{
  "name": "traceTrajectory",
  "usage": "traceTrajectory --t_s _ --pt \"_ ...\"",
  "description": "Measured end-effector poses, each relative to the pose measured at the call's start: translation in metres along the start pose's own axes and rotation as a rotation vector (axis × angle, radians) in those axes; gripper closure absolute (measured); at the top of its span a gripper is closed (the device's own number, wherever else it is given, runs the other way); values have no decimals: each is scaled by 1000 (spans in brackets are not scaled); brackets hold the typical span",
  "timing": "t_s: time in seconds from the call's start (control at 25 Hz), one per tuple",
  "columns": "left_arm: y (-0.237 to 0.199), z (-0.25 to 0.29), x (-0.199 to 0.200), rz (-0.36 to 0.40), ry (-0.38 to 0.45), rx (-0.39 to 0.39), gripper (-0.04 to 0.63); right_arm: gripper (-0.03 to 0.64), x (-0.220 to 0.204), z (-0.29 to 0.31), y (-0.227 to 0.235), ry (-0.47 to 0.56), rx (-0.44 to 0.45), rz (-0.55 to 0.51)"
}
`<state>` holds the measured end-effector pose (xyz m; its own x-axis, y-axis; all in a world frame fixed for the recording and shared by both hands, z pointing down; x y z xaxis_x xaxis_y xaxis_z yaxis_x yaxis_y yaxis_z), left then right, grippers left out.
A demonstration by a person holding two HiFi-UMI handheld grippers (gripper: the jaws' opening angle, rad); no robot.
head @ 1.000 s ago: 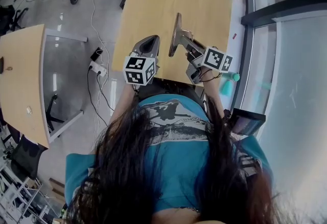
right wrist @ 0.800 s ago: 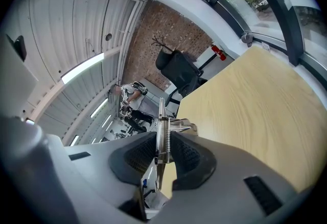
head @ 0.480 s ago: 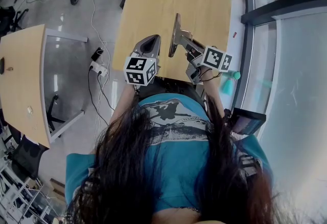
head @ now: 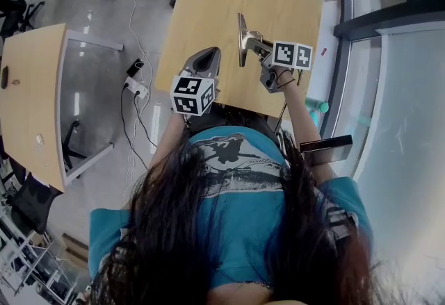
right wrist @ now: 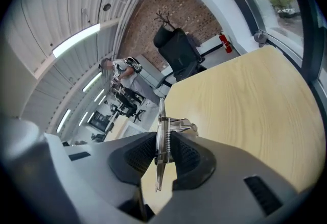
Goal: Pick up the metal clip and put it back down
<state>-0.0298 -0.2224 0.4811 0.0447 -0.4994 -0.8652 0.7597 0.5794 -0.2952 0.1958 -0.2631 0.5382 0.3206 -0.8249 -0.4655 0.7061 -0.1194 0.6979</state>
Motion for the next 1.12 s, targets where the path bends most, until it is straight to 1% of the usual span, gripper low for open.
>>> traceTrajectory --t_s 0.12,0.2,0.32,0.44,0.72,0.96,1.08,1.12 --pt "-1 -2 -2 -6 -2 19 592 521 9 26 23 -86 -44 -48" --pt "-3 -3 -3 -13 -4 34 594 522 13 44 37 -148 -57 -64" --pt "-6 -5 -6 -26 -4 62 592 522 16 69 55 -235 -57 -70" --pt "-9 -9 -9 -40 -4 89 592 521 16 88 67 -292 -48 -63" --pt "-15 -16 -16 -70 -5 143 593 520 10 104 87 -339 -59 3" --pt "-19 -20 -17 -79 -5 159 594 520 9 107 90 -326 -48 46" --pt "-20 -22 -16 -76 -5 156 592 518 9 108 86 -327 -69 27" --pt "-19 -23 -17 -73 -4 155 593 505 10 108 85 -319 -85 13"
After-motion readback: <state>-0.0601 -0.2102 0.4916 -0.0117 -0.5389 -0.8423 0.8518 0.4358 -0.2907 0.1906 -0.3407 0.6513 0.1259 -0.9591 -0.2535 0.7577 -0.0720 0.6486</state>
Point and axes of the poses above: the fingertips, and each gripper's own axes: z forward along the fingers, y to its right, x out of its top, the point moved 9 cm from there along -z, backward along the fingers, and after that the axes turned 1 degree about -y, right-handed, at the moved point
